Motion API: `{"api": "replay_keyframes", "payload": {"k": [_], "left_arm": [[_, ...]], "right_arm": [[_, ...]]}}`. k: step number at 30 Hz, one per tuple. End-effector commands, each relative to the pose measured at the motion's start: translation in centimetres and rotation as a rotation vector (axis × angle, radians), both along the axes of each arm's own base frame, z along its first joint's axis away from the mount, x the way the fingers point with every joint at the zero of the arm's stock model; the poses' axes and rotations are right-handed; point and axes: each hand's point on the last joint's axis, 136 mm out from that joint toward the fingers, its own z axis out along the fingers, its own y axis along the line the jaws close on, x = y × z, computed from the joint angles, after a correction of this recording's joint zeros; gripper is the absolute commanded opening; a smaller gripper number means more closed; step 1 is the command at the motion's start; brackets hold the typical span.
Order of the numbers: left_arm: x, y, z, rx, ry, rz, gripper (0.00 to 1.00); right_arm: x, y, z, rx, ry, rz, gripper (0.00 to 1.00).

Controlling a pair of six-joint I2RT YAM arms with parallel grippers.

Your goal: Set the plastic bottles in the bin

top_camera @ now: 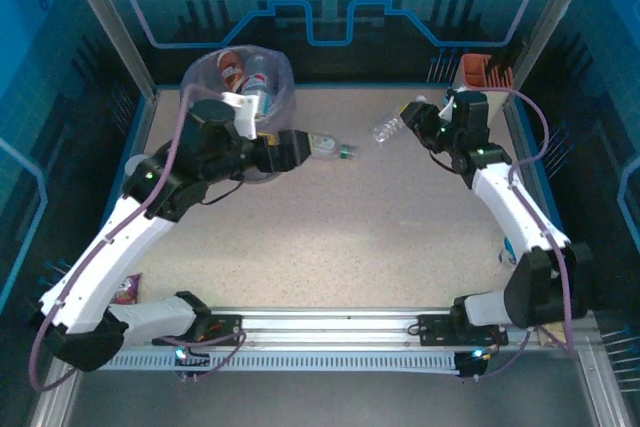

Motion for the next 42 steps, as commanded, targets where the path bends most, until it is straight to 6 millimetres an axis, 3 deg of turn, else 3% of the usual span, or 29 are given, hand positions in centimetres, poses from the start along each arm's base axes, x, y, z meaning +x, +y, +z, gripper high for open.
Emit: {"api": "replay_keyframes", "payload": {"k": [1,4,8,14,24,33,36,38,42], "left_arm": [[-0.4,-4.7,0.3,-0.085,-0.013,-0.180,0.98],[0.0,-7.2,-0.4,-0.094,-0.003,-0.249,0.98],[1.4,-8.8,-1.9,-0.079,0.020,-0.275,0.99],[1.8,-12.3,-2.6,-0.167,0.070,-0.393,0.99],[1.2,-15.2,-3.5,-0.256,0.122,-0.481,0.97],[1.4,-15.0,-4.4,-0.223,0.154,-0.461,0.59],[1.7,-14.9,-4.5,-0.219,0.160,-0.451,0.51],[2.2,-14.6,-4.7,-0.221,0.167,-0.431,0.50],[3.5,-13.4,-4.7,-0.225,0.177,-0.372,0.49]], "right_arm": [[-3.5,2.5,1.6,-0.006,-0.070,0.214,0.43],[-6.1,3.6,3.8,-0.012,-0.127,0.324,0.43],[-9.0,4.3,6.1,-0.042,-0.178,0.436,0.43],[-10.9,6.0,8.5,0.033,-0.250,0.574,0.43],[-10.1,7.4,9.1,0.085,-0.292,0.619,0.44],[-8.4,8.9,8.5,0.125,-0.283,0.638,0.44],[-7.9,9.2,8.6,0.139,-0.284,0.641,0.46],[-7.6,9.5,8.8,0.147,-0.287,0.646,0.52],[-7.2,9.2,9.8,0.144,-0.302,0.637,0.79]]}}
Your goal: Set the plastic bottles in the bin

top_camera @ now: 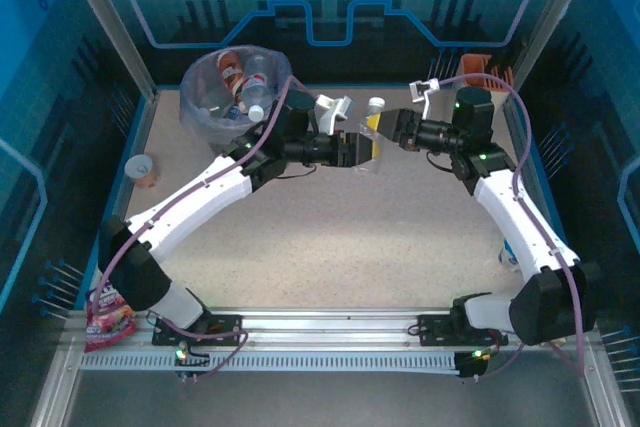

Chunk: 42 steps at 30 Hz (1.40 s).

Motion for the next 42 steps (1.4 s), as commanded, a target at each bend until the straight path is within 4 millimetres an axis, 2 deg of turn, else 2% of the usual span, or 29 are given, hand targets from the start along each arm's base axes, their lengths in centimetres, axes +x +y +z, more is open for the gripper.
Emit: {"api": "replay_keyframes", "payload": {"k": [1,4,7,9,11,13,16,19,23,28,36,37,38,40,42], "left_arm": [[0.8,0.7,0.7,-0.008,-0.006,0.027,0.49],[1.6,2.0,1.8,-0.002,-0.033,0.058,0.49],[2.7,4.2,3.7,0.020,-0.081,0.119,0.48],[4.0,6.7,5.3,0.044,-0.111,0.191,0.48],[5.4,10.1,6.9,0.082,-0.129,0.287,0.47],[7.1,14.5,8.4,0.132,-0.142,0.422,0.46],[9.4,21.0,9.4,0.235,-0.134,0.620,0.44],[11.1,26.3,9.0,0.376,-0.099,0.765,0.43],[12.3,31.2,7.4,0.552,-0.033,0.881,0.44],[13.1,34.5,4.5,0.679,0.055,0.939,0.44],[14.1,36.6,-0.1,0.806,0.161,0.942,0.47],[14.3,36.7,-0.4,0.806,0.172,0.940,0.49],[14.5,36.6,-0.6,0.805,0.173,0.934,0.57],[14.9,36.4,-0.9,0.802,0.171,0.916,0.78],[15.0,36.4,-0.7,0.804,0.160,0.916,0.89]], "right_arm": [[0.4,-0.1,2.5,0.011,-0.068,-0.006,0.85],[0.9,-1.7,3.1,-0.013,-0.078,-0.064,0.96],[1.7,-4.3,2.2,-0.088,-0.044,-0.173,0.97],[1.8,-5.8,1.0,-0.148,-0.025,-0.230,0.97],[1.5,-6.8,-0.3,-0.201,-0.006,-0.267,0.97],[1.1,-7.6,-2.1,-0.261,0.020,-0.291,0.97],[0.5,-8.7,-4.8,-0.338,0.073,-0.326,0.97],[-0.1,-9.3,-7.0,-0.382,0.106,-0.346,0.97],[-0.5,-9.7,-9.1,-0.408,0.138,-0.353,0.97],[-0.4,-9.7,-10.4,-0.427,0.153,-0.335,0.97],[-0.5,-9.6,-11.5,-0.439,0.161,-0.310,0.97],[-0.5,-9.6,-11.7,-0.440,0.161,-0.308,0.97],[-0.6,-9.6,-11.9,-0.441,0.166,-0.306,0.97],[-0.7,-9.6,-12.2,-0.441,0.172,-0.306,0.97],[-0.7,-9.6,-12.4,-0.441,0.178,-0.304,0.97]]}}
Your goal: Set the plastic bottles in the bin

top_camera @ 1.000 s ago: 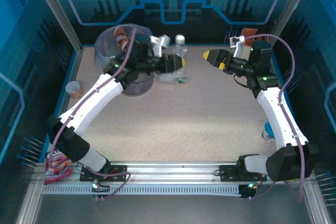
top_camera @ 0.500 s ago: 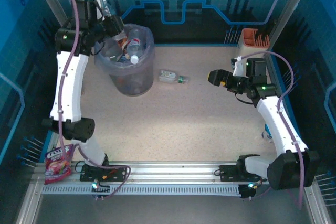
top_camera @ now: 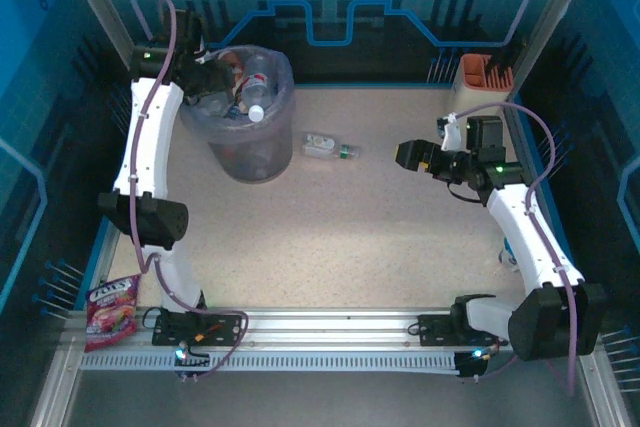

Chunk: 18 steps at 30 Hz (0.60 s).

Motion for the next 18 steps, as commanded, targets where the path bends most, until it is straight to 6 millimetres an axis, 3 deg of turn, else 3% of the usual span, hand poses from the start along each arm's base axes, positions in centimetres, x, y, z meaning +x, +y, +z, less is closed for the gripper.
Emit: {"api": "replay_keyframes", "payload": {"k": [1,5,8,10,13,18], "left_arm": [[0.1,0.8,0.0,0.025,0.008,0.001,0.92],[0.3,-0.6,2.8,0.008,-0.085,-0.055,0.92],[-0.1,-3.7,4.8,0.027,-0.150,-0.153,0.78],[-0.6,-6.4,5.1,0.046,-0.158,-0.227,0.74],[-0.4,-9.0,4.5,0.081,-0.158,-0.298,0.70],[1.6,-9.7,1.6,0.099,-0.108,-0.298,0.56]], "right_arm": [[0.0,-0.5,-0.9,-0.009,0.015,-0.003,0.97],[0.0,-0.5,-0.9,-0.012,0.015,-0.004,0.97],[0.1,-0.4,-1.3,-0.006,0.025,-0.003,0.97],[0.2,-0.3,-1.3,0.008,0.027,-0.002,0.96],[0.1,-0.1,-1.2,0.022,0.029,0.004,0.96],[-0.2,-0.1,-1.0,0.011,0.027,0.003,0.96]]}}
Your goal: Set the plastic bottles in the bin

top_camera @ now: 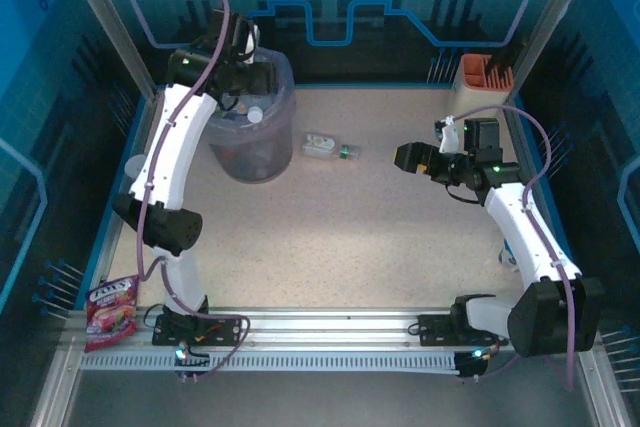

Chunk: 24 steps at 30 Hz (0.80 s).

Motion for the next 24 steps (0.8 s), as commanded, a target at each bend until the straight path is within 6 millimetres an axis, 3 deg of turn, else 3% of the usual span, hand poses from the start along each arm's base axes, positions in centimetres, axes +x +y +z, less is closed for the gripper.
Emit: {"api": "replay_keyframes", "payload": {"k": [1,7,13,17,24], "left_arm": [[1.6,1.2,-1.5,0.042,0.013,0.034,0.54],[2.3,2.4,-4.3,0.091,0.064,0.087,0.46],[2.8,2.4,-4.8,0.057,0.058,0.090,0.41],[2.6,1.8,-2.8,0.021,0.009,0.067,0.44],[0.5,1.1,3.8,-0.044,-0.127,0.007,0.78]], "right_arm": [[-0.3,-0.3,0.0,0.002,-0.001,-0.004,0.96],[-0.3,0.7,-0.2,0.002,0.005,0.009,0.96],[0.4,2.8,-0.6,-0.007,0.011,0.032,0.96],[1.9,4.4,-1.2,0.014,0.052,-0.033,0.96],[5.2,8.1,-3.5,0.172,0.155,-0.240,1.00]]}}
